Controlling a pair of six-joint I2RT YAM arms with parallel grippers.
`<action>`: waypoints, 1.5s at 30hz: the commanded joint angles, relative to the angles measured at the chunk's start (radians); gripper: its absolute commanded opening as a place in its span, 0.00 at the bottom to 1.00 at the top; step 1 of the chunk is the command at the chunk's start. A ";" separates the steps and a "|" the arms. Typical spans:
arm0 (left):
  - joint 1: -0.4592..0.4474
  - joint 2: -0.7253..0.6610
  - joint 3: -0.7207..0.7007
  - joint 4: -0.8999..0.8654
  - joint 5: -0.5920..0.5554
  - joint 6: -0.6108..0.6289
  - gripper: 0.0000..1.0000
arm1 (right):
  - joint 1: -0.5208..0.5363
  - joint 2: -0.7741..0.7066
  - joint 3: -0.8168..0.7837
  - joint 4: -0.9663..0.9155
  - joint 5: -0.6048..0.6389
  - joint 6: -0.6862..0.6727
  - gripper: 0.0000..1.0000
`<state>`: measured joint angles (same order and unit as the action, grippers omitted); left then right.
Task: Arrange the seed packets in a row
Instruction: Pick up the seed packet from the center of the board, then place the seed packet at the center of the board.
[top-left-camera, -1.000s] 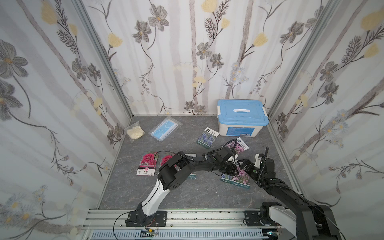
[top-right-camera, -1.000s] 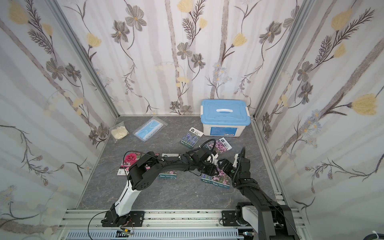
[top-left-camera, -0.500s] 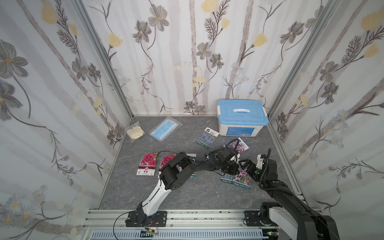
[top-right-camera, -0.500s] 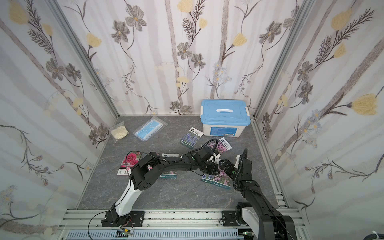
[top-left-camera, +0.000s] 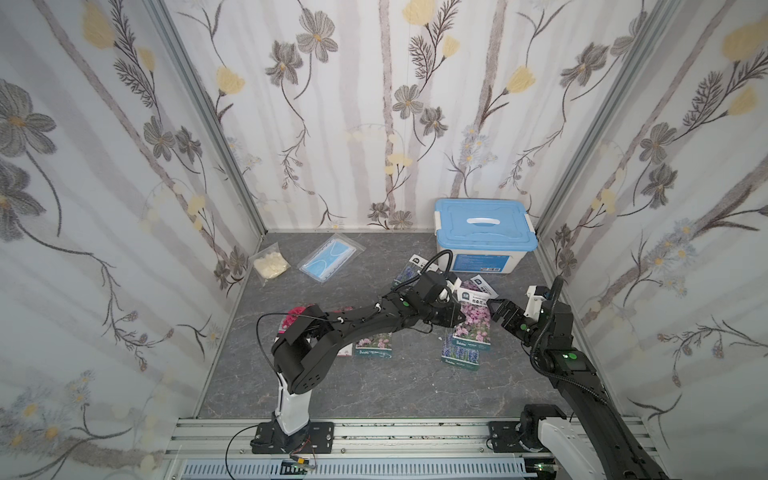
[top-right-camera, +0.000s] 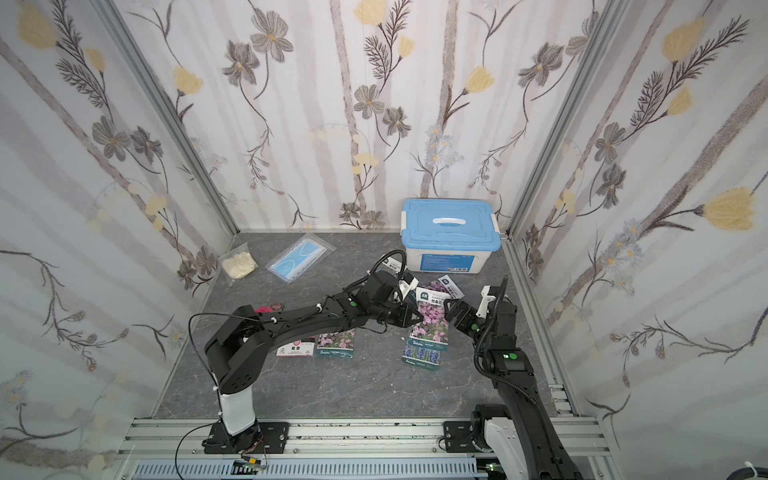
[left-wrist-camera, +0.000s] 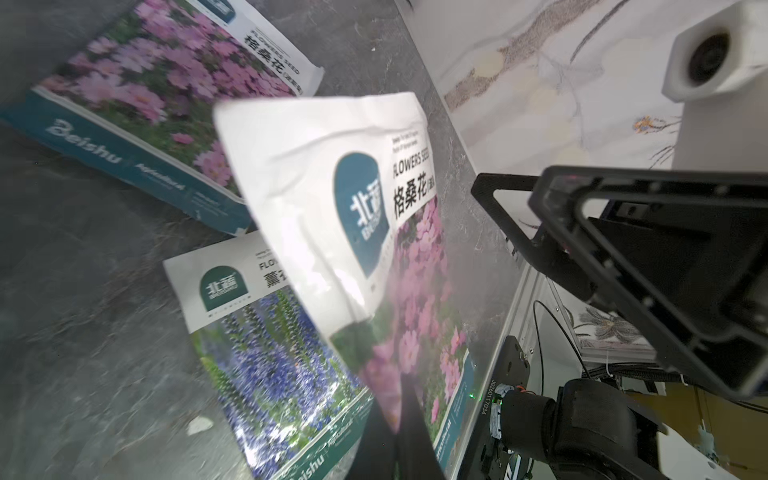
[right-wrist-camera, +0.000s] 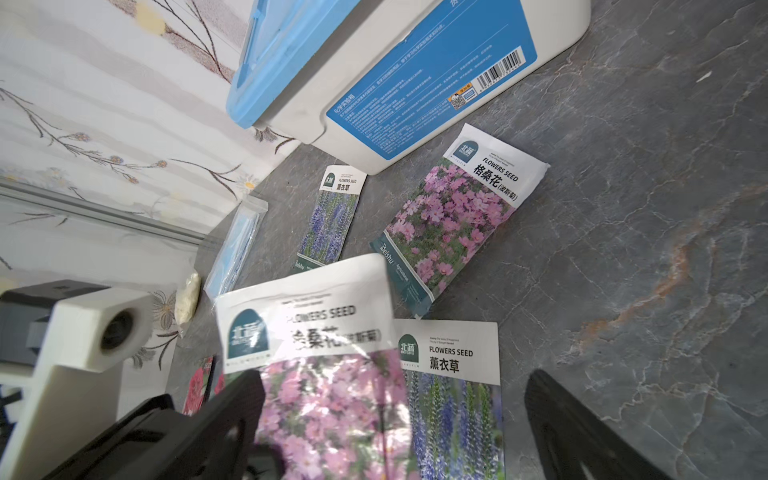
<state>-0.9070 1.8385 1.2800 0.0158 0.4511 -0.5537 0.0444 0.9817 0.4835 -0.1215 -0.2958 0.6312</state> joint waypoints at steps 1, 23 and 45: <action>0.042 -0.099 -0.098 -0.056 -0.055 0.020 0.00 | 0.037 0.050 0.013 0.024 -0.058 -0.025 1.00; 0.210 -0.302 -0.427 -0.099 -0.155 -0.021 0.00 | 0.329 0.464 -0.103 0.347 -0.039 0.141 1.00; 0.154 -0.037 -0.312 -0.111 -0.151 0.040 0.00 | 0.241 0.139 -0.070 0.090 0.050 0.028 1.00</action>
<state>-0.7532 1.7870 0.9463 -0.0593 0.3244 -0.5613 0.2867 1.1229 0.4080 -0.0265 -0.2592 0.6842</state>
